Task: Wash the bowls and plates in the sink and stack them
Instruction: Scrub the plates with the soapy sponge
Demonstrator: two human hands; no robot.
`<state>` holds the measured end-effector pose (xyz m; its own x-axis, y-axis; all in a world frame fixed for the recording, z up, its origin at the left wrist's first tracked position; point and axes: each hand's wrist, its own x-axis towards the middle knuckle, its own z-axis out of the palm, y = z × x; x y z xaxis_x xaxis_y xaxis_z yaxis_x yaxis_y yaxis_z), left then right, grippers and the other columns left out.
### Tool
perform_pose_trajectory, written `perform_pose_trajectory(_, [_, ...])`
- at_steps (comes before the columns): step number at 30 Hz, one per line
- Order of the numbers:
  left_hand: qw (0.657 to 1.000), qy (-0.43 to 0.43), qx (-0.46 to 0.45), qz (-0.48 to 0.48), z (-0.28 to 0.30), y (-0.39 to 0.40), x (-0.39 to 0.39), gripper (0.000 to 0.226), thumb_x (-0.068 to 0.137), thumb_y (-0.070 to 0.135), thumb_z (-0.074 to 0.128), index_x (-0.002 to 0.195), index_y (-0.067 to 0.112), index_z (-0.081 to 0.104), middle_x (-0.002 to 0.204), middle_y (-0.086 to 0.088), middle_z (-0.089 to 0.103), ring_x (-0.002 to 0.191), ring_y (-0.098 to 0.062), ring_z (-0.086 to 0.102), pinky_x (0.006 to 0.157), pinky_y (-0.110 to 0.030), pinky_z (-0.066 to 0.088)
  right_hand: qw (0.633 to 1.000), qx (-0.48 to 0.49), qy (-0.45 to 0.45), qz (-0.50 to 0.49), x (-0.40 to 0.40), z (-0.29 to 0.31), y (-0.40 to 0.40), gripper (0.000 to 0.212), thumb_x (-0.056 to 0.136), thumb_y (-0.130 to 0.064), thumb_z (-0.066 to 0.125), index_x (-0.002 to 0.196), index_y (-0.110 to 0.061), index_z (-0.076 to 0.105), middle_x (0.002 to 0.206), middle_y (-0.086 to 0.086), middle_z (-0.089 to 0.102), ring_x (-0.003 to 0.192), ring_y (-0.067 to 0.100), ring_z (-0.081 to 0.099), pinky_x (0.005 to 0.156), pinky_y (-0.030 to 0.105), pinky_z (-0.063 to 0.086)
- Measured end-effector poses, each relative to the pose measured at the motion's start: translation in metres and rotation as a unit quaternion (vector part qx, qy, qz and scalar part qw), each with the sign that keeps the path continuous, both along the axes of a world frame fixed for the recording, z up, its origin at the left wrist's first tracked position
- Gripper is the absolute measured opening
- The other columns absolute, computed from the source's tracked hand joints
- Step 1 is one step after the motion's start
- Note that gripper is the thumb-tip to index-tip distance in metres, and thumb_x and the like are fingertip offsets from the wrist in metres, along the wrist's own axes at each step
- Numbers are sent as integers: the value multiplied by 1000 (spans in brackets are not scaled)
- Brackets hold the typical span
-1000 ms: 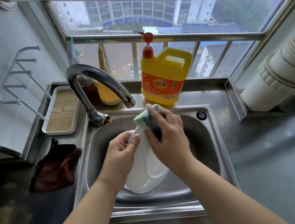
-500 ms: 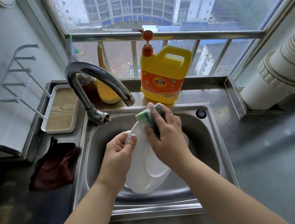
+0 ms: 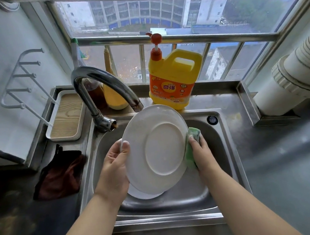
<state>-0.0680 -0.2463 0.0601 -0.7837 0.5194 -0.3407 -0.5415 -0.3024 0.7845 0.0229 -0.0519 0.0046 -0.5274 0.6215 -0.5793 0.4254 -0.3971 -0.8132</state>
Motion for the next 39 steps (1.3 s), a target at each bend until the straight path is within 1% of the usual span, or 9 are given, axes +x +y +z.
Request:
perform_pose_trajectory(5, [994,-14,-19,-103,-3,-17,-5,57,47,44,93,97,25,72,100,-4,70,90,-19,67,73,-30,58,995,27,90,-13,4,7,9,51,93,-34,57,139,-41,38,130,-3,54,112,16,56,98,41,48])
perform_pose_trajectory(9, [970,19,-124,-209,10,-19,-19,42,73,30,70,115,23,66,104,-4,69,92,-20,66,76,-31,54,974,150,117,126,6,22,21,50,89,-31,63,132,-48,45,128,-5,51,114,14,53,98,37,48])
perform_pose_trajectory(12, [949,70,-160,-262,16,-1,-25,23,89,24,62,108,12,67,94,-4,70,86,-17,66,74,-25,52,930,254,91,249,0,41,16,56,90,-29,62,134,-54,39,123,-3,43,110,13,49,86,22,47])
perform_pose_trajectory(15, [947,127,-187,-228,14,20,-20,14,96,7,53,95,5,66,83,-6,66,75,-16,60,67,-21,50,862,391,57,317,-9,55,-2,62,89,-40,60,138,-58,27,124,-2,40,110,14,44,92,27,42])
perform_pose_trajectory(20, [960,166,-182,-133,7,28,-2,16,95,5,53,86,5,65,73,1,64,70,-7,57,66,-20,46,786,540,57,295,-10,49,-32,59,89,-56,41,145,-46,25,144,4,29,131,21,27,108,38,27])
perform_pose_trajectory(22, [972,139,-167,-95,6,28,5,17,95,5,52,85,6,65,71,1,65,67,-9,58,62,-21,48,799,545,39,250,-12,42,-30,58,90,-56,39,145,-44,26,147,-1,20,133,19,17,108,36,19])
perform_pose_trajectory(27, [979,116,-162,-47,6,22,10,22,97,10,51,81,6,65,66,-1,63,60,-11,55,56,-23,46,911,383,-80,132,-22,36,-5,56,96,-48,42,148,-36,26,147,-1,18,135,24,15,113,41,15])
perform_pose_trajectory(34, [983,110,-142,-46,8,21,7,21,97,11,50,87,1,65,76,-11,65,69,-20,58,64,-31,48,796,556,24,237,-21,50,-43,62,92,-55,37,149,-40,19,144,-2,20,130,18,22,110,37,20])
perform_pose_trajectory(39, [989,75,-131,8,8,16,2,32,98,14,49,73,14,69,67,-4,62,58,-12,53,54,-23,45,932,320,-84,149,-20,36,3,59,96,-50,42,149,-34,22,147,1,18,136,23,16,113,41,19])
